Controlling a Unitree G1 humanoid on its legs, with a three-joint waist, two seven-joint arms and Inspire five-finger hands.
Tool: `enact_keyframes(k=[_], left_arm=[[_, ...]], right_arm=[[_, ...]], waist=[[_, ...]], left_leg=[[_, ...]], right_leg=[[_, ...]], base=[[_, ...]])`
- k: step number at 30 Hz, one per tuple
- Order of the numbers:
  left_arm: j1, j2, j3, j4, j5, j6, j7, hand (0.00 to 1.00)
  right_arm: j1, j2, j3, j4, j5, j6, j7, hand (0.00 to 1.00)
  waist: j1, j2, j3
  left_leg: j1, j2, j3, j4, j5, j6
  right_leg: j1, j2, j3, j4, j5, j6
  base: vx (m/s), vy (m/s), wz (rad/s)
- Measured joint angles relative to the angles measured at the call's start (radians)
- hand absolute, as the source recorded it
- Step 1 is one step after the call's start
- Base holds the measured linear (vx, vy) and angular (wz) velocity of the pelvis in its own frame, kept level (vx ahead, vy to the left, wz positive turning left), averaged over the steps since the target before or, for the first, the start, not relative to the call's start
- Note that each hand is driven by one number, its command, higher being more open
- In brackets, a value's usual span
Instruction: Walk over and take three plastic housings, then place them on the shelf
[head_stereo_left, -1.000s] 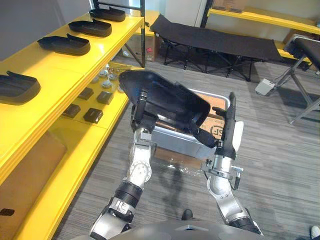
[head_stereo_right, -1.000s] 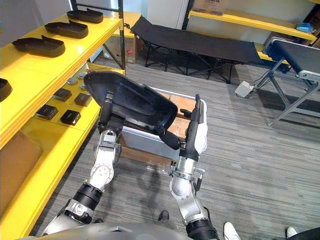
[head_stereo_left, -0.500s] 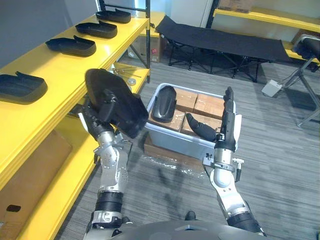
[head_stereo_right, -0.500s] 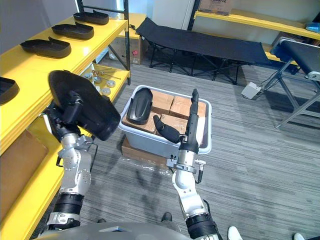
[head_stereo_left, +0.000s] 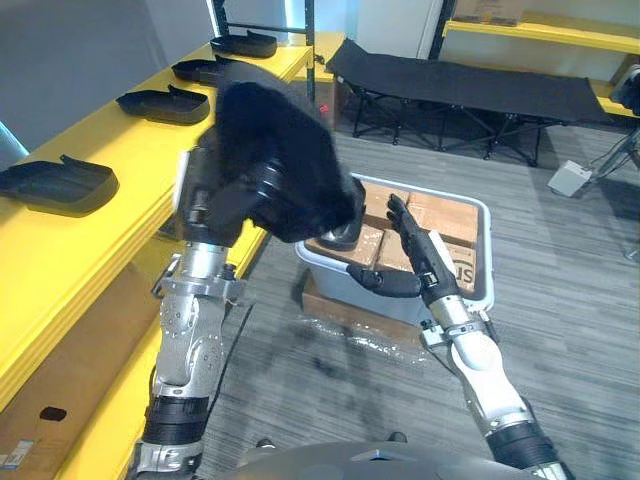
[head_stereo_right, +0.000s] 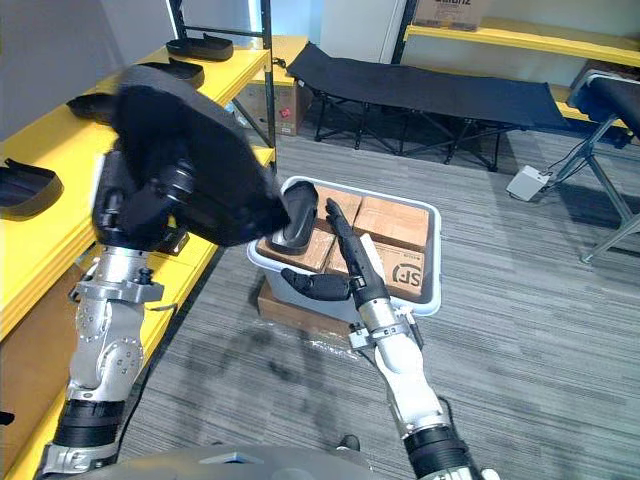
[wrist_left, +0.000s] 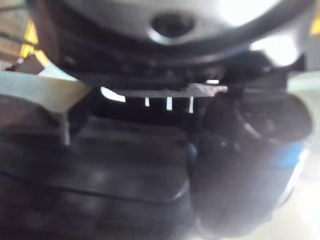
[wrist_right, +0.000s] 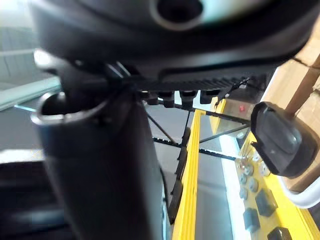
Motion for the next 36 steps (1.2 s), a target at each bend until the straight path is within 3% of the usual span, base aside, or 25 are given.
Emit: enact_keyframes(k=[3,10,11,25,30,31,36], left_arm=[[0.000,0.019,-0.046,-0.001,0.004,0.063,-0.058,0.00],[0.000,0.059,-0.044,-0.001,0.024,0.096,-0.033,0.00],[0.000,0.064,-0.045,-0.001,0.044,0.099,-0.028,0.00],[0.001,0.077,-0.070,-0.001,0.004,0.113,-0.014,0.00],[0.004,0.074,-0.068,-0.001,-0.094,0.122,0.035,0.00],[0.004,0.068,-0.069,-0.002,-0.093,0.122,0.035,1.00],[0.004,0.052,-0.072,-0.012,-0.088,0.127,0.041,1.00]], right_arm=[[-0.032,-0.034,-0.002,-0.001,0.004,-0.008,0.031,1.00],[-0.051,-0.054,0.003,-0.009,0.004,-0.023,0.047,1.00],[-0.056,-0.054,0.003,-0.020,0.004,-0.023,0.047,0.00],[-0.060,-0.063,0.029,-0.061,0.001,-0.023,0.086,0.00],[-0.061,-0.061,0.032,-0.063,-0.018,-0.075,0.086,0.00],[-0.062,-0.059,0.032,-0.063,-0.018,-0.075,0.083,0.00],[-0.061,-0.036,0.032,-0.061,-0.018,-0.066,0.060,0.00]], waist=[[-0.003,0.013,-0.007],[0.002,0.015,-0.009],[0.003,0.015,-0.009],[0.012,0.005,-0.018],[0.022,0.002,-0.020],[0.023,0.002,-0.021],[0.024,0.001,-0.021]], left_leg=[[0.000,0.001,-0.002,0.001,0.000,0.000],[-0.001,0.002,-0.014,0.000,0.000,0.001],[-0.001,0.002,-0.015,0.000,0.001,0.001],[-0.019,0.001,-0.042,0.010,0.001,0.001],[-0.020,0.002,-0.042,0.012,0.000,0.001],[-0.020,0.002,-0.044,0.014,0.001,0.001],[-0.022,0.002,-0.046,0.015,0.001,0.001]], right_leg=[[0.001,0.001,-0.002,0.000,0.000,0.000],[0.006,0.002,-0.012,0.000,-0.002,0.001],[0.006,0.002,-0.013,0.000,-0.002,0.001],[0.017,0.002,-0.037,0.005,0.000,0.003],[0.011,0.001,-0.038,0.000,-0.003,0.002],[0.012,0.001,-0.038,0.000,-0.003,0.002],[0.012,0.001,-0.040,0.000,-0.002,0.002]], base=[[0.00,0.000,0.00],[-0.01,0.009,0.04],[0.00,0.000,0.00],[0.00,0.009,0.05],[-0.02,0.007,0.00],[0.00,0.000,0.00],[0.00,0.000,0.00]])
